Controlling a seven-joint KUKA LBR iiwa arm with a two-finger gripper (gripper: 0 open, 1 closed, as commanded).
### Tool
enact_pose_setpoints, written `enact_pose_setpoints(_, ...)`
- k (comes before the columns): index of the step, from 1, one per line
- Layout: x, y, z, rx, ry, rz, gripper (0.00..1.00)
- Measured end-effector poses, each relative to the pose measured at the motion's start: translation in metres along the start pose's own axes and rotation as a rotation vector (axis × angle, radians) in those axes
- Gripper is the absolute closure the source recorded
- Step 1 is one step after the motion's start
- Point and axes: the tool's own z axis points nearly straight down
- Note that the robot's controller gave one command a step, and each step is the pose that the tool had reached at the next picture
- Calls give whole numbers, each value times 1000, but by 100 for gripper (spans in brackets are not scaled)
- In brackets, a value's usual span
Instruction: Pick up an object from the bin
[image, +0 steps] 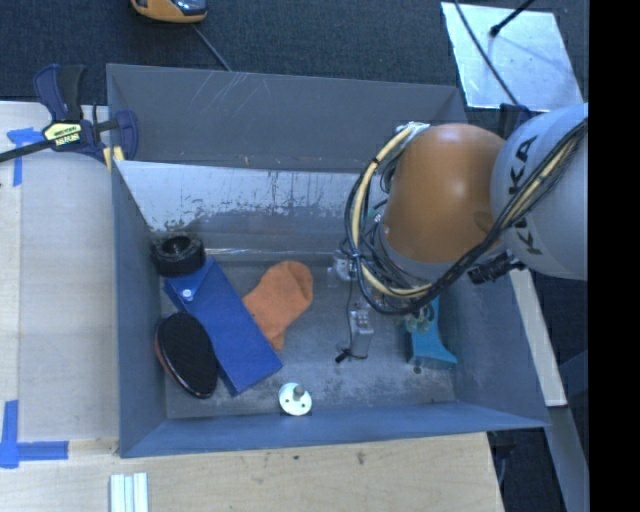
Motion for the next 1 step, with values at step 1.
enact_pose_setpoints(1, 0, 0, 0, 0, 0, 0, 0)
